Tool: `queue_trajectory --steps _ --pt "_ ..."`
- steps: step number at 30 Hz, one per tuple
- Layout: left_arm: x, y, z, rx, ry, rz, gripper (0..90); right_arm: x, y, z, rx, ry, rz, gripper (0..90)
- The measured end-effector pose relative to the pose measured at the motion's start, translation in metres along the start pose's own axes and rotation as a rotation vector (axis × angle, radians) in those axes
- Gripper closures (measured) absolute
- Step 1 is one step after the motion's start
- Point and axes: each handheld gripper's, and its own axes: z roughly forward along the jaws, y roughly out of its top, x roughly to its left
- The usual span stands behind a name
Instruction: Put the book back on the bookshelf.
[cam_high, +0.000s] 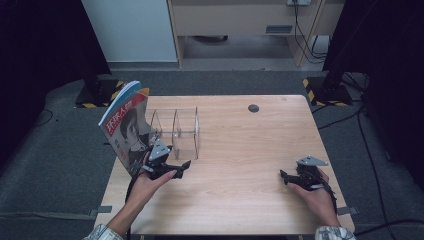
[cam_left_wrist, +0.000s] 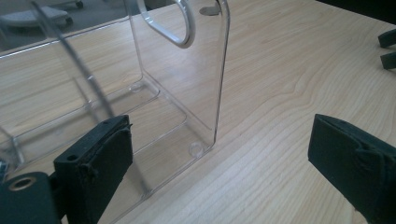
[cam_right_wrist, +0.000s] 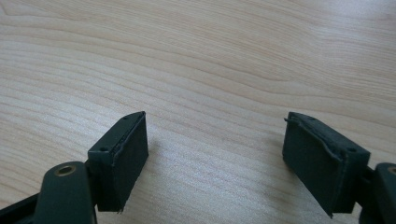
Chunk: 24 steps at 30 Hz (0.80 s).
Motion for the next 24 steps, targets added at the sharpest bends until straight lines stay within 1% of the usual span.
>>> queue_trajectory --steps 2,10,16,20,23,24 --pt "-0.003 0.003 0.006 0.009 -0.007 0.009 6.1 0.000 0.000 0.000 0.002 0.002 0.000 22.4" --pt "-0.014 0.008 0.021 0.021 -0.029 0.013 6.1 0.000 0.000 0.000 0.004 0.002 -0.002 22.2" --pt "-0.027 0.012 0.031 0.031 -0.064 0.036 6.1 0.000 0.000 0.000 0.004 0.003 -0.002 22.0" --pt "-0.035 0.013 0.038 0.042 -0.079 0.050 6.1 0.000 0.000 0.000 0.005 0.003 -0.003 21.9" --pt "-0.042 0.013 0.044 0.054 -0.086 0.074 6.1 0.000 0.000 0.000 0.005 0.003 -0.003 21.8" --pt "-0.044 0.013 0.047 0.058 -0.092 0.073 6.1 0.000 0.000 0.000 0.004 0.003 -0.001 21.7"
